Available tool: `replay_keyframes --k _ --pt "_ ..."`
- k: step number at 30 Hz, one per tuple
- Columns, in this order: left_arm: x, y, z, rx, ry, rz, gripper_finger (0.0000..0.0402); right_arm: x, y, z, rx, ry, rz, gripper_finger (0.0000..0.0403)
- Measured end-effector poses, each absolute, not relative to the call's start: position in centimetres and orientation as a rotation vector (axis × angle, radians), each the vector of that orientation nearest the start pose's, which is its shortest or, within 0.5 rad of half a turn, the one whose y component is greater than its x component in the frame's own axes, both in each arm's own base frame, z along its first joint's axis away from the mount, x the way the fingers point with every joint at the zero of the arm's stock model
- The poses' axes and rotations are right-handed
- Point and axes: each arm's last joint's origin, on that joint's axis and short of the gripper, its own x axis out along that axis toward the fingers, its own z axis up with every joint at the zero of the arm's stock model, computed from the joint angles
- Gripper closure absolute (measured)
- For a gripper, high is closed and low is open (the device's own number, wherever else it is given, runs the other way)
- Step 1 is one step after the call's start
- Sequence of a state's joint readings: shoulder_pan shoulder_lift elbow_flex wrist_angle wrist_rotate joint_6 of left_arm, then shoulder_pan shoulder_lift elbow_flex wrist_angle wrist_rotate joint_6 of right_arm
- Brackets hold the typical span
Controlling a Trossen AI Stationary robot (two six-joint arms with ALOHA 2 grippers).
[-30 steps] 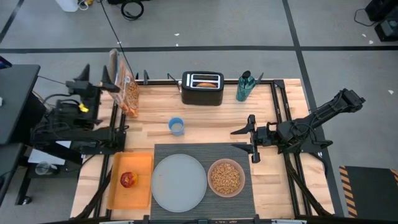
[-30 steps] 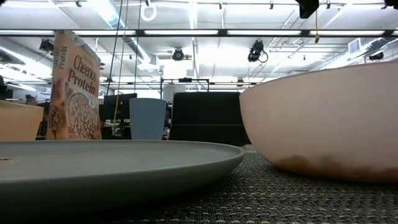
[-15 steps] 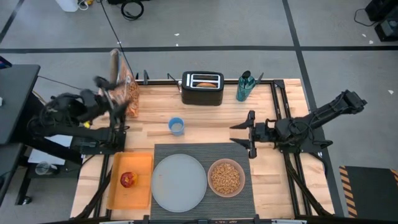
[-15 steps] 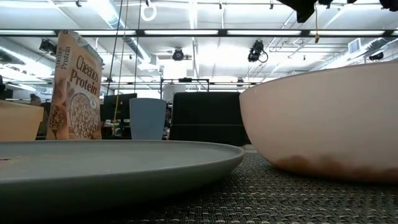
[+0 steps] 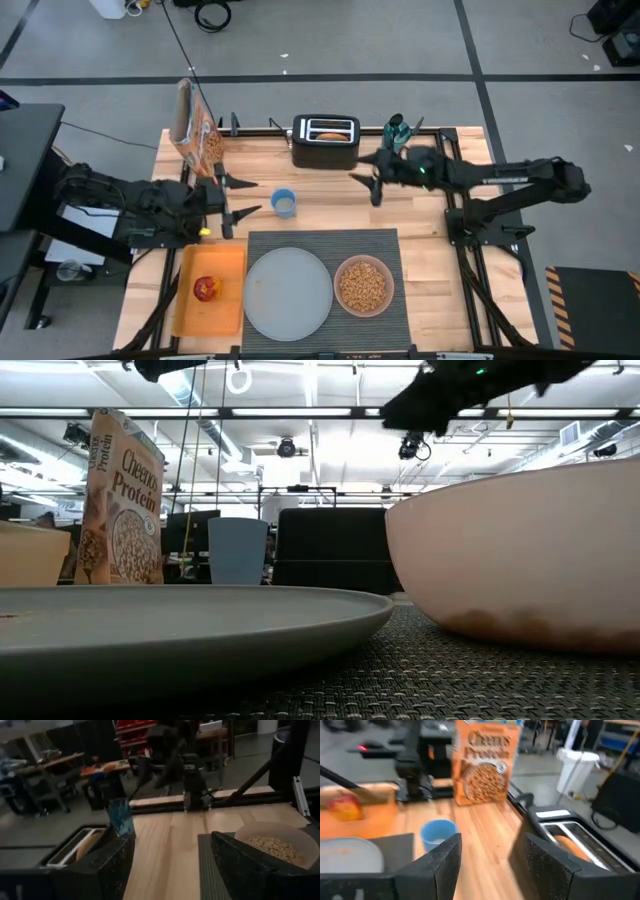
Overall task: Arrange a breakfast setting
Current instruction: Put the toasted bread on the gray plate
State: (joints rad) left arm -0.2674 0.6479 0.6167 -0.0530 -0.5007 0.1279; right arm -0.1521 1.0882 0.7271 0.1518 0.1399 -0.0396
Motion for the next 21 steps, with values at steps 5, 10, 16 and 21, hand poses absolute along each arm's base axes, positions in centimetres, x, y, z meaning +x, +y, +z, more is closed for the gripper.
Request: replay_keyframes --k 5,10,16,21 --pt "15.7 -3.1 29.9 0.041 0.133 0.292 0.0142 25.5 -7.3 30.0 -0.019 0.303 -0.310 0.0186" --pt "17.4 -3.3 28.5 -0.019 0.204 0.323 0.0143 26.8 -9.8 30.9 -0.037 0.356 -0.313 0.0186" --pt "19.3 -3.3 27.2 0.035 0.258 0.348 0.0143 28.0 -13.1 31.1 -0.056 0.455 -0.328 0.0186" --pt "19.6 -3.4 27.2 0.089 0.258 0.341 0.0143 29.5 -15.7 30.4 -0.091 0.608 -0.331 0.0186"
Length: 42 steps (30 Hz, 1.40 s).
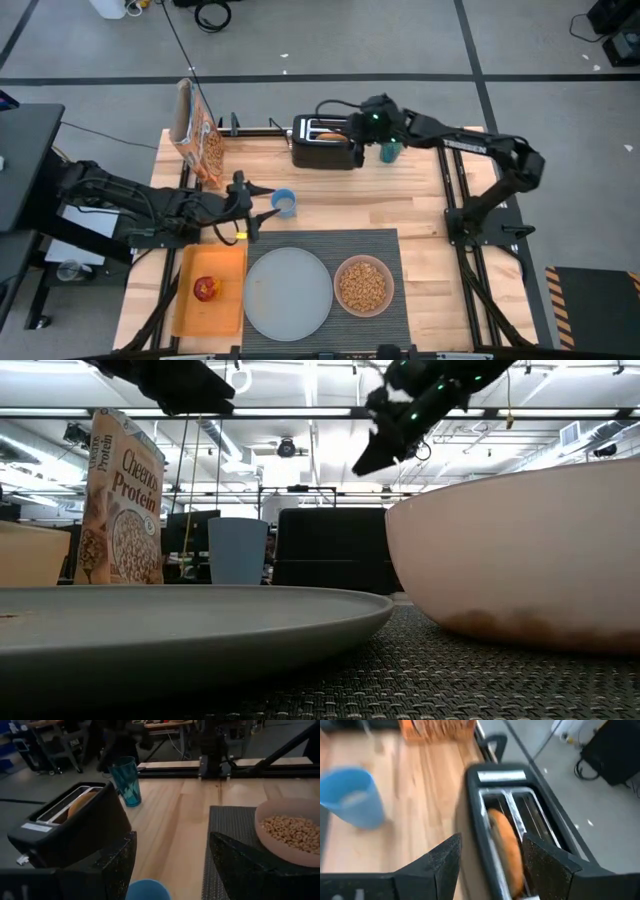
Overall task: Arrange a breakfast setting
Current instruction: Put the toasted bread on the gray plate
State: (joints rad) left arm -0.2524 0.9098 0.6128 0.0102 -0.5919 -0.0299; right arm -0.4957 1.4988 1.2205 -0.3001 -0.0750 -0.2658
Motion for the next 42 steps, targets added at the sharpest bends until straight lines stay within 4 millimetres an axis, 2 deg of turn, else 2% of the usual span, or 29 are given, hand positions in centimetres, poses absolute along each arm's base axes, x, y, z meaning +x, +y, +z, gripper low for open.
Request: replay_keyframes --k 8,13,16,27,42 --pt "19.5 -3.2 27.0 0.124 0.273 0.379 0.0143 31.8 -18.9 29.8 -0.219 0.737 -0.294 0.0201" --pt "19.5 -3.2 27.0 0.127 0.276 0.383 0.0143 33.0 -19.6 29.4 -0.319 0.806 -0.226 0.0214" --pt "19.5 -3.2 27.0 0.127 0.278 0.382 0.0143 33.6 -19.9 29.4 -0.314 0.804 -0.192 0.0222" --pt "19.3 -3.2 26.7 0.138 0.311 0.395 0.0143 34.0 -20.4 28.2 -0.284 0.813 -0.149 0.0245" --pt "19.2 -3.1 26.3 0.104 0.333 0.412 0.0143 33.7 -20.5 27.9 -0.294 0.855 -0.203 0.0248"
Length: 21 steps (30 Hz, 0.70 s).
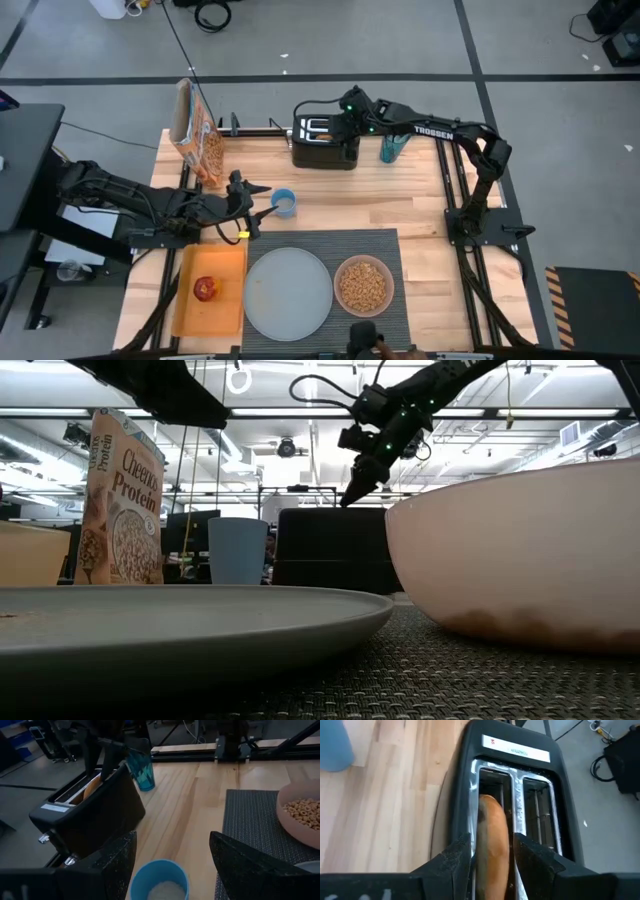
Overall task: Arrange a breakfast setting
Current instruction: Put the toasted bread on the gray plate
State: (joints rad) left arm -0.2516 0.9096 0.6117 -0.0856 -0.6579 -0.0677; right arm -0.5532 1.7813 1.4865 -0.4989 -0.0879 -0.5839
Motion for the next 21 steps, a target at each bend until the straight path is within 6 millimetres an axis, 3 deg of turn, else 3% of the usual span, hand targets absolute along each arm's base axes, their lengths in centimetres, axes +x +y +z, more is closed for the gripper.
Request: replay_keyframes --k 13,21 --pt "19.2 -3.1 26.3 0.103 0.334 0.413 0.0143 32.7 -22.1 27.9 -0.201 0.815 -0.203 0.0248" --pt "19.2 -3.1 26.3 0.104 0.334 0.412 0.0143 32.6 -22.1 27.8 -0.184 0.820 -0.180 0.0251"
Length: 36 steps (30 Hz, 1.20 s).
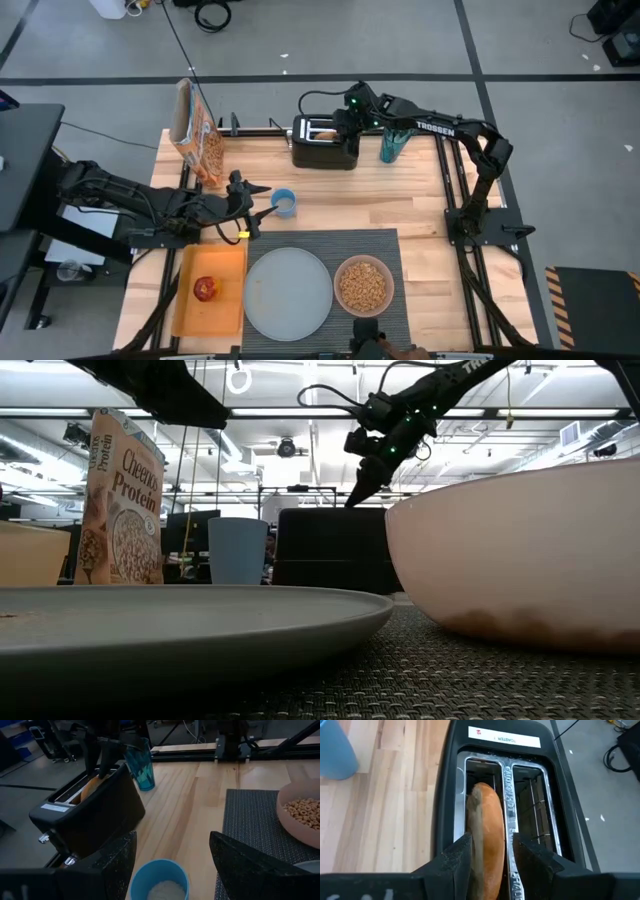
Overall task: Arrange a breakfast setting
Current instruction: Put the toasted bread on the gray plate
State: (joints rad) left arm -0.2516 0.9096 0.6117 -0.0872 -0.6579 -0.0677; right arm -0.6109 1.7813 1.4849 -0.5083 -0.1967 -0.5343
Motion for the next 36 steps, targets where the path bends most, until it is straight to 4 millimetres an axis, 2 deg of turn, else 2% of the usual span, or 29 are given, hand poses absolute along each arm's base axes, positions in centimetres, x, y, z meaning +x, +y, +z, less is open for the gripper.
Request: replay_keyframes --k 11,16,21,31,36 --pt "19.20 -3.11 26.32 0.104 0.335 0.412 0.0143 32.64 -22.12 27.88 -0.169 0.807 -0.183 0.0316" --pt "19.20 -3.11 26.31 0.105 0.336 0.412 0.0143 32.62 -22.11 27.86 -0.165 0.809 -0.183 0.0325" --pt "19.18 -3.10 26.26 0.107 0.341 0.413 0.0143 32.60 -22.16 27.88 -0.139 0.799 -0.183 0.0313" --pt "19.14 -3.09 26.19 0.107 0.349 0.413 0.0143 32.43 -22.47 27.94 -0.117 0.784 -0.185 0.0253" --pt "19.14 -3.09 26.19 0.105 0.348 0.413 0.0143 32.54 -22.62 27.70 -0.124 0.777 -0.187 0.0246"
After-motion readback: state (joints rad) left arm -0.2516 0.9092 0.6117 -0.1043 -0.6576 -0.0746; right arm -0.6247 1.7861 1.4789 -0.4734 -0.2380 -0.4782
